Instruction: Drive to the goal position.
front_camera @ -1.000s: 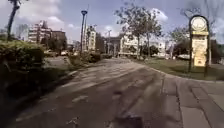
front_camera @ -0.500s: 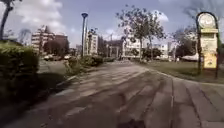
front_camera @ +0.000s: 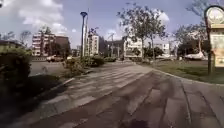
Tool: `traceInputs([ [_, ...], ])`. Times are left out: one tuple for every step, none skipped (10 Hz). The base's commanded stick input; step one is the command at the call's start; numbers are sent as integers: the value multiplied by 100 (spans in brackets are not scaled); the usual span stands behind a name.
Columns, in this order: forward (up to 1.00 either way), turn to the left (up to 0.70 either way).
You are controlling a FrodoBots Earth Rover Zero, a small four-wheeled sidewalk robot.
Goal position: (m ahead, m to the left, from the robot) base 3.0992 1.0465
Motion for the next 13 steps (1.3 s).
traceInputs([
  [70,0],
  [70,0],
  [70,0],
  [70,0],
  [70,0],
  [70,0],
  [70,0],
  [70,0],
  [70,0],
  [70,0],
  [70,0],
  [70,0],
  [70,0],
])
